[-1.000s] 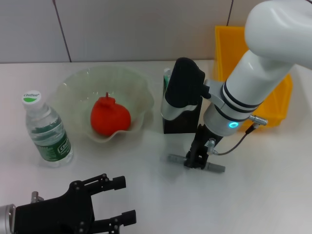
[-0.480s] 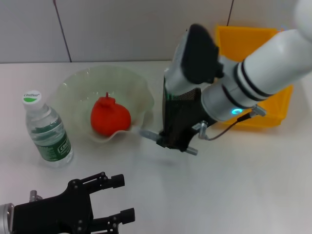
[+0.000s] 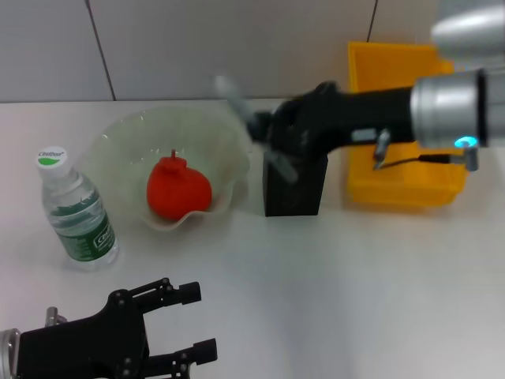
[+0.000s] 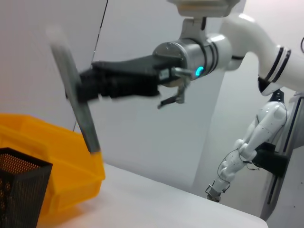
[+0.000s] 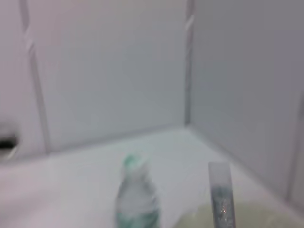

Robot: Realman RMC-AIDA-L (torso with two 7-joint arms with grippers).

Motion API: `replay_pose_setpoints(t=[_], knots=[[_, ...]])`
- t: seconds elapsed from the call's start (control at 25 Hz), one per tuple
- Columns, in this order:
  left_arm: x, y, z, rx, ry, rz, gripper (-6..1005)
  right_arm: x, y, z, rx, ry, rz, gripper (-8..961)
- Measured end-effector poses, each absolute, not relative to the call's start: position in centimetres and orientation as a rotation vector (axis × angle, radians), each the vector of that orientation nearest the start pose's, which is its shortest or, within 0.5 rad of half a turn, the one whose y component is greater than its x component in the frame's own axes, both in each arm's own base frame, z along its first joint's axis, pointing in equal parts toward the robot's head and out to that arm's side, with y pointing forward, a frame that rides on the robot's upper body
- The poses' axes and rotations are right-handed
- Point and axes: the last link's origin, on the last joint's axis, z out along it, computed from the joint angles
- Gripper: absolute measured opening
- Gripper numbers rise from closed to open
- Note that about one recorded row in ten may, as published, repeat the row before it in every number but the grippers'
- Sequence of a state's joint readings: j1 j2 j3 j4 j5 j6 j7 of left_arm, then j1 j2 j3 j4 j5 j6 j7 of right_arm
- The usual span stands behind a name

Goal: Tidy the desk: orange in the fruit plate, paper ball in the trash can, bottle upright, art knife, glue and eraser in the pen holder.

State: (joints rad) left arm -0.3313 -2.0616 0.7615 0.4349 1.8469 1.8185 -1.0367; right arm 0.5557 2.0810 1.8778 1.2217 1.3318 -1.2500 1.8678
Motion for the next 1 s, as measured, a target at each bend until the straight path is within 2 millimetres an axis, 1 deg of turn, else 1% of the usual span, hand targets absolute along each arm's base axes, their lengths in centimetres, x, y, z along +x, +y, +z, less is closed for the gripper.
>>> replay_pose_setpoints(t=[0.08,0.2,0.32,0.44,0.64,1.0], knots=[[-29.0,23.1,-1.9,-2.760,-0.513,-1.085,802,12.7,38.3,1.4,-2.676,0.383,0.696,134],[-28.9,23.0,-1.8,-2.763,-0.492,-1.094,802,14.4,39.1,1.8,-2.585,0.440,0.835,134],[-28.8,22.8,-1.7,-2.767,-0.467,-1.106,802,15.8,40.0,1.4,-2.502,0.476,0.898,134],[-28.7,22.8,-1.6,-2.770,-0.455,-1.115,802,16.8,40.7,0.5,-2.461,0.513,0.890,133],[-28.5,22.6,-1.5,-2.776,-0.448,-1.132,802,17.9,41.5,-0.7,-2.419,0.541,0.841,133],[-28.5,22.6,-1.5,-2.777,-0.446,-1.137,802,19.7,41.9,-2.0,-2.374,0.607,0.761,170]])
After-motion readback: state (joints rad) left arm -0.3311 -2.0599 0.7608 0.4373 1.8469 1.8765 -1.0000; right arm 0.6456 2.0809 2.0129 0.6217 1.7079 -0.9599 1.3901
